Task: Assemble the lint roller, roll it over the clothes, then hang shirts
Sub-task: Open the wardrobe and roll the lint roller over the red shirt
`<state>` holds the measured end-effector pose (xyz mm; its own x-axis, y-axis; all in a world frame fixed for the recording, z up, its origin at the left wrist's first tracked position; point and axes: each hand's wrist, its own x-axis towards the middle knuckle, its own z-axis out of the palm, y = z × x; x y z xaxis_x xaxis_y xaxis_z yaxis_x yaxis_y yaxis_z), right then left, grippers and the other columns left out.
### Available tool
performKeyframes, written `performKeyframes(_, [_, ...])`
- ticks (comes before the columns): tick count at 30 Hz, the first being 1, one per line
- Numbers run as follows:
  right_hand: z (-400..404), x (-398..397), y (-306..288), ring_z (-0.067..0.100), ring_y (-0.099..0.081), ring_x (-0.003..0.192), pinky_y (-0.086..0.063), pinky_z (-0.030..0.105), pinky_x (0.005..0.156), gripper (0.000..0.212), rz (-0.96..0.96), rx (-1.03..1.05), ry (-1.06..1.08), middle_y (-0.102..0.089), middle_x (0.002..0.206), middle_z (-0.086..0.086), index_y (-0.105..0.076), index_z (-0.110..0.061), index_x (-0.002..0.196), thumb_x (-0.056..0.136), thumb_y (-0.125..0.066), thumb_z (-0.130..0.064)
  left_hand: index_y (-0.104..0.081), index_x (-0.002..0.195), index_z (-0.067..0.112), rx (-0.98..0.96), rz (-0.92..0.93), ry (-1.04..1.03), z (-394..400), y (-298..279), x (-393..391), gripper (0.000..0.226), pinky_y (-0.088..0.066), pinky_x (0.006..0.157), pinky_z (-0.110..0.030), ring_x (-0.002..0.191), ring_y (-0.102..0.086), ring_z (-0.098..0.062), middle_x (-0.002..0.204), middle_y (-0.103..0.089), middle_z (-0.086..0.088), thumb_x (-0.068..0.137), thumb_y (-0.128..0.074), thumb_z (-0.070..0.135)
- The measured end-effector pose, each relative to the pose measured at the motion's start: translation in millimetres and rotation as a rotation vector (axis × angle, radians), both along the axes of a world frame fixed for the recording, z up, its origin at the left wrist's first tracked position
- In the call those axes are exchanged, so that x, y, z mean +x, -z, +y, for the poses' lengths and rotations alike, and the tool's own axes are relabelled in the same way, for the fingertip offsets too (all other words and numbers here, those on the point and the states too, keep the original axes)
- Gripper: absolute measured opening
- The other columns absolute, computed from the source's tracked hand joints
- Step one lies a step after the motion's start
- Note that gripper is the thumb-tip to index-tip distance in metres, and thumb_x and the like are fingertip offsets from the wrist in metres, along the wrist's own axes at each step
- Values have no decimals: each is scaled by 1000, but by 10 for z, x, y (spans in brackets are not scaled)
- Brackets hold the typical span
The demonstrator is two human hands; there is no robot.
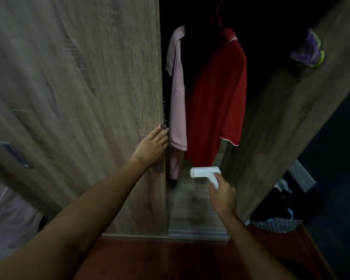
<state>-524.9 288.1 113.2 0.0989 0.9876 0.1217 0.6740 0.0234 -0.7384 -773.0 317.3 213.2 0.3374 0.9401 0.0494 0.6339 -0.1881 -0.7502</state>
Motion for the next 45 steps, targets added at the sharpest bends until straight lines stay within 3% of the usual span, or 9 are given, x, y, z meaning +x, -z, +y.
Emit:
performKeyframes(7, [-30, -132, 10, 28, -65, 102, -50, 28, 80, 41, -5, 18, 17, -68, 115, 12, -56, -15, 132, 91, -60, -18, -55, 129, 1, -86, -24, -59, -130, -55, -346, 56, 3, 119, -48, 134, -43, -31, 132, -58, -13, 86, -25, 21])
performKeyframes(9, [-60, -182, 9, 28, -65, 103, -51, 29, 81, 42, 0, 38, 11, -68, 115, 13, -56, -14, 133, 91, -61, -18, -61, 122, 0, -94, -22, -57, -159, -41, -423, 58, 9, 117, -46, 132, -45, -33, 126, -62, -15, 83, -24, 22])
performKeyframes(11, [-81, -217, 13, 29, -65, 103, -52, 32, 83, 43, 13, 44, 0, -68, 115, 14, -55, -13, 133, 91, -61, -16, -52, 132, 2, -58, 11, -56, -214, -75, -481, 58, 21, 115, -46, 142, -29, -32, 140, -50, -14, 87, -22, 23])
performKeyframes(16, [-111, -241, -20, 29, -65, 103, -53, 34, 85, 44, 29, 59, 0, -68, 115, 14, -55, -13, 134, 90, -61, -15, -20, 149, 6, -37, -2, -129, -313, -118, -602, 56, 14, 114, -47, 148, 6, -28, 159, -16, -10, 98, -31, 28])
performKeyframes(25, [-225, -270, -98, 18, -62, 96, -47, 26, 76, 47, 104, 112, -47, -65, 113, 5, -50, -20, 135, 89, -62, -20, -15, 149, 11, -55, -24, -211, -496, -206, -806, 57, 11, 115, -48, 147, 11, -27, 160, -5, -11, 99, -32, 30])
performKeyframes(31, [-245, -374, -273, 15, -59, 88, -54, 38, 74, 53, 140, 211, -112, -59, 102, -3, -41, -30, 140, 90, -58, -22, -7, 150, 10, -57, -127, -223, -528, -198, -874, 63, 9, 116, -48, 147, 8, -26, 160, -1, -11, 97, -37, 29])
performKeyframes(35, [-266, -382, -481, 6, -54, 90, -44, 23, 74, 53, 168, 331, -87, -51, 103, -10, -44, -25, 140, 91, -62, -25, -13, 151, 10, 36, -376, -190, -475, -154, -770, 68, 14, 113, -50, 148, -5, -28, 159, -10, -15, 95, -43, 36])
performKeyframes(39, [-220, -293, -775, -6, -49, 96, -36, 2, 78, 50, 293, 457, -36, -53, 108, -10, -49, -20, 137, 90, -64, -17, -29, 148, 11, 135, -570, -4, -225, -429, -376, 62, 0, 115, -54, 146, -17, -27, 157, -22, -13, 94, -45, 37])
performKeyframes(45, [107, 145, -1116, 9, -58, 112, -51, 38, 92, 45, 506, 512, 19, -60, 124, -7, -48, -30, 135, 93, -59, -22, -21, 151, 15, 222, -893, 170, 374, -1095, 651, 60, 2, 117, -49, 148, -9, -22, 160, -10, -7, 99, -39, 37])
